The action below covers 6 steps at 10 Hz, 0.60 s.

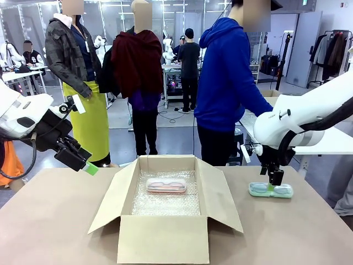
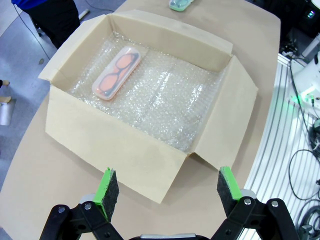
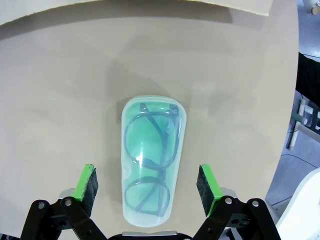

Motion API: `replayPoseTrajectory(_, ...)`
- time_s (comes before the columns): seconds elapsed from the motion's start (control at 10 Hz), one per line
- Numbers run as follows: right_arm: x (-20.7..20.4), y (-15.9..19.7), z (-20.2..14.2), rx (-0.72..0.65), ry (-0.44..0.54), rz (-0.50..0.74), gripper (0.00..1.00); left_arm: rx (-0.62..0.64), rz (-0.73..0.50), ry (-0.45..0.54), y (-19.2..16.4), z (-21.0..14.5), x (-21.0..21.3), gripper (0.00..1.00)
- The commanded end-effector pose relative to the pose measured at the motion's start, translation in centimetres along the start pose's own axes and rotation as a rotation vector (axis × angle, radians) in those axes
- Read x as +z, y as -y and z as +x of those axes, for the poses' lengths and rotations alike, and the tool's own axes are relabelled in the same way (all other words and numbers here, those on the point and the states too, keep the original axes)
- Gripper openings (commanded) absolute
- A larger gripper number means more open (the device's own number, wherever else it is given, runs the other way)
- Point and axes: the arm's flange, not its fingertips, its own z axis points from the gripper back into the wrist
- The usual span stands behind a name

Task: Pack the glasses set securely to prepare it for shipping.
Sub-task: Put the Glasses case from the right side of the table into the Package Box.

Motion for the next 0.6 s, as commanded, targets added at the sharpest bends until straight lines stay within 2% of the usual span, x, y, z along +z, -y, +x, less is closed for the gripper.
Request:
replayPoseTrajectory(0.0, -1.2, 0.5, -0.4, 0.000, -0.024, -0.013, 1.00, -0.013, -0.017, 0.019, -0.2, -0.2, 0.1, 1.00)
replayPoseTrajectory(0.5, -4.7, 1.3, -0.9, -0.023, -0.019, -0.010, 1.00, -0.013, -0.017, 0.019, -0.2, -0.2, 0.1, 1.00)
